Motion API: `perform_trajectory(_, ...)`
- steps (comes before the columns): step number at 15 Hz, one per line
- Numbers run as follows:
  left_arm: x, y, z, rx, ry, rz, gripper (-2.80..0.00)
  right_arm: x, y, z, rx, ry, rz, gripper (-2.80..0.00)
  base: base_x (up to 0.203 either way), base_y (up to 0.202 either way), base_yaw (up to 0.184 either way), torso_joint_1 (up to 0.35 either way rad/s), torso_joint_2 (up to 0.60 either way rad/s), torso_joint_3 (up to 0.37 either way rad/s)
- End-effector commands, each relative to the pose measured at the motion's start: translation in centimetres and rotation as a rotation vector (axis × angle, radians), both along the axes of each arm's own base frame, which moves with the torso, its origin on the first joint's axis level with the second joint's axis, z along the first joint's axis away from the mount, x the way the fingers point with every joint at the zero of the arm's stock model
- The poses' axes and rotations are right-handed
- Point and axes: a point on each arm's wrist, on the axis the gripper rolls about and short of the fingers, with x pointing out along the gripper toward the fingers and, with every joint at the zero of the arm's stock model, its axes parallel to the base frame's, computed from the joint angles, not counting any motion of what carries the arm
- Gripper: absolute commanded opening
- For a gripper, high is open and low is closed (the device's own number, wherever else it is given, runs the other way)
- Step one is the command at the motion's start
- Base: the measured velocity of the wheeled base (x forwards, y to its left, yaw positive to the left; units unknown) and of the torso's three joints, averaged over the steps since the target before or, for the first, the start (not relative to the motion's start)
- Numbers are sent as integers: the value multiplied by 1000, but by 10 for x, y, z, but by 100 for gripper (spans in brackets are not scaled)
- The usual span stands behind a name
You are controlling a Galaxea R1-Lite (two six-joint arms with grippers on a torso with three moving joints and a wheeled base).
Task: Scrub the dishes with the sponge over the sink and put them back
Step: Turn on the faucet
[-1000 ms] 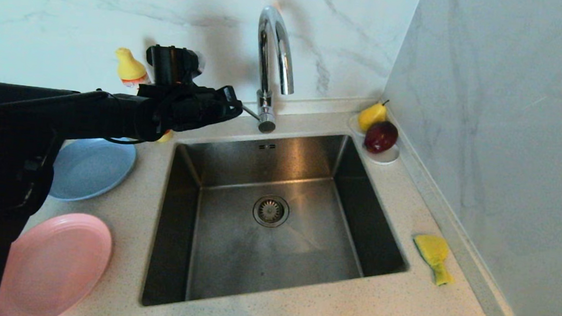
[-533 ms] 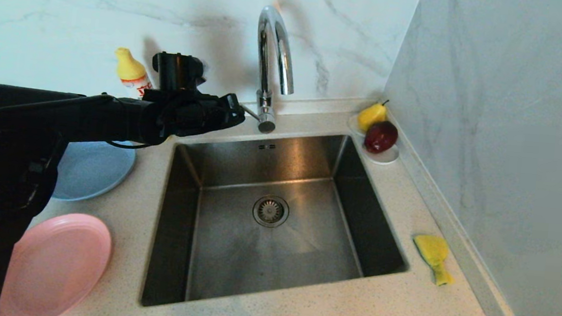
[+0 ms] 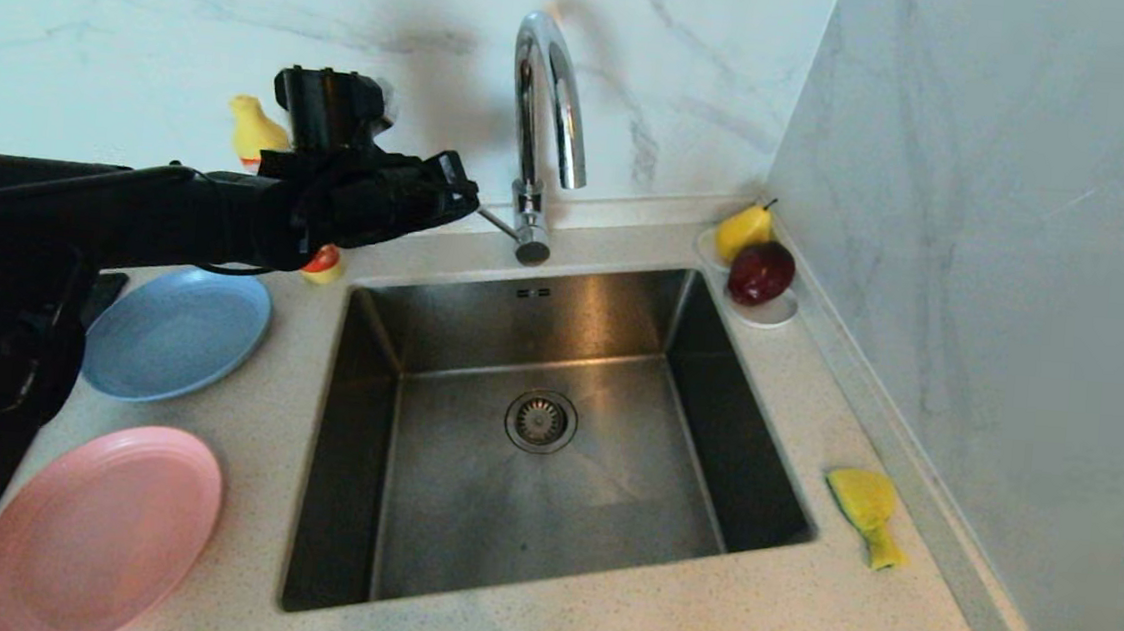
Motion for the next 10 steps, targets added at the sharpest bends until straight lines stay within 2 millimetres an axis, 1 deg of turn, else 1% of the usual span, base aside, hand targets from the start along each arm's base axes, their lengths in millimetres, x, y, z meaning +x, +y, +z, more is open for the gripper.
perform_trajectory(1, 3, 2, -3, 1, -5, 8, -280, 0, 0, 0, 0, 0, 1, -280, 0, 0, 0, 0, 0, 0)
perform_trajectory(5, 14, -1, -17, 13, -35, 5, -280, 0, 0, 0, 0, -1, 1, -280, 0, 0, 0, 0, 0, 0)
perform_trajectory(8, 18, -2, -24, 36, -33, 5, -280, 0, 0, 0, 0, 0, 1, -280, 0, 0, 0, 0, 0, 0)
perform_trajectory(10, 22, -3, -32, 38, -25, 4, -280, 0, 0, 0, 0, -1, 1, -280, 0, 0, 0, 0, 0, 0)
